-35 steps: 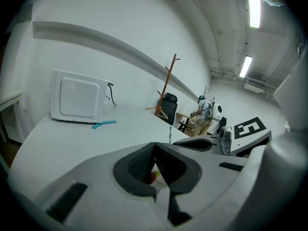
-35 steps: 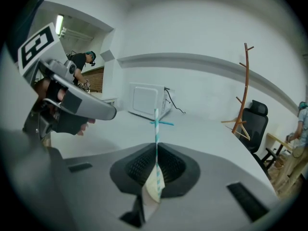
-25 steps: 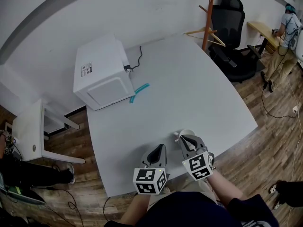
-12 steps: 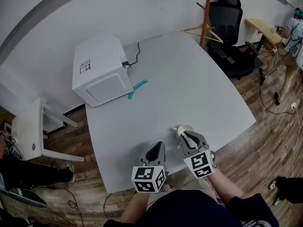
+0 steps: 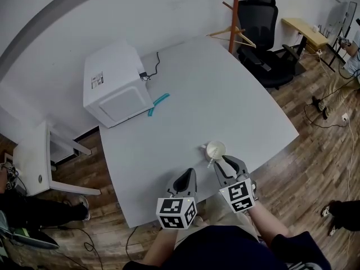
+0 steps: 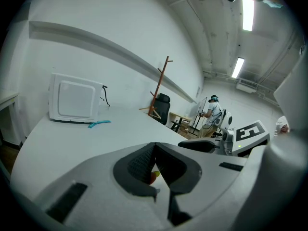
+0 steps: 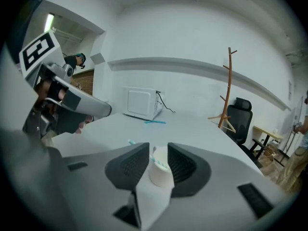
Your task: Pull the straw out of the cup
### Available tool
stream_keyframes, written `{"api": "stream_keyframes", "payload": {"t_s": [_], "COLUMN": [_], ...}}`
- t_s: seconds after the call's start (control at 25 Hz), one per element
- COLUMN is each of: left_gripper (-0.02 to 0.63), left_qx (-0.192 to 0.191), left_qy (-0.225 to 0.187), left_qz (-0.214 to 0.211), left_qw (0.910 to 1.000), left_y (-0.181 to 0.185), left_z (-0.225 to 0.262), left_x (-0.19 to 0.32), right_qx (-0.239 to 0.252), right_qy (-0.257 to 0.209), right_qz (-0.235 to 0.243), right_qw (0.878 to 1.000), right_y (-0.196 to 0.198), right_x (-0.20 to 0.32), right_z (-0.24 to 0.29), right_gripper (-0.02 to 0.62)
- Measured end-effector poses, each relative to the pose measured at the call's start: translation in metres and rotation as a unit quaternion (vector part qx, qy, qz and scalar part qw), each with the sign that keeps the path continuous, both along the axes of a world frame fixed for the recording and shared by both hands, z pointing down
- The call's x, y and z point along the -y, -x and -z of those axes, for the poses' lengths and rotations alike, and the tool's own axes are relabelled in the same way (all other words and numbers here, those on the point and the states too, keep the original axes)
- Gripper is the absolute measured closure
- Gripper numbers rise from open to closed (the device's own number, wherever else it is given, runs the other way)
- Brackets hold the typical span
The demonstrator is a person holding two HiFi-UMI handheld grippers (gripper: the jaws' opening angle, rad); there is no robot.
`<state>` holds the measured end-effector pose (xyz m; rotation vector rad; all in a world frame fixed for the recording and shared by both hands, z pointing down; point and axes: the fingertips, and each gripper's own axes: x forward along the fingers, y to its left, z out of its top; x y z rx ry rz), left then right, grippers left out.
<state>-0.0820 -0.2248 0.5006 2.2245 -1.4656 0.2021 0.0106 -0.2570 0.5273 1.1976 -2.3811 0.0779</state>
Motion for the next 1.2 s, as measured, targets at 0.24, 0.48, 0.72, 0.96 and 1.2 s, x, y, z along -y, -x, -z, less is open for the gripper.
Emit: {"api": "stream_keyframes", "payload": {"t_s": [0.24, 0.48, 0.72, 0.96, 1.2], "left_gripper": [0.589, 0.591, 0.589, 0.589, 0.589], "left_qx": [0.005, 0.010, 0.014, 0.014, 0.014], "left_qy": [0.004, 0.008, 0.010, 0.011, 0.014], "left_qz": [-0.006, -0.004, 0.005, 0.024, 0.036], "left_qw": [1.0000, 0.9999, 0.9998, 0.9996, 0.9992], "left_y": [0.001, 0.004, 0.007, 0.014, 0.017], "left_z": [0.000, -0.004, -0.006, -0.007, -0.010], "left_x": [-0.016, -0.024, -0.021, -0.008, 0.002], "right_qx": [-0.008, -0.018, -0.026, -0.036, -0.044], "right_qy": [0.009, 0.016, 0.020, 0.028, 0.033], "right_qz": [-0.001, 0.007, 0.017, 0.035, 0.049], "right_qw": [1.000, 1.000, 0.999, 0.998, 0.997], "right_y": [0.000, 0.006, 0.011, 0.018, 0.023], "right_x": [-0.018, -0.024, -0.015, -0.001, 0.010], "right_z": [-0.006, -0.012, -0.019, -0.028, -0.038], "right_gripper": [0.467, 0.449, 0.449, 0.449, 0.449]}}
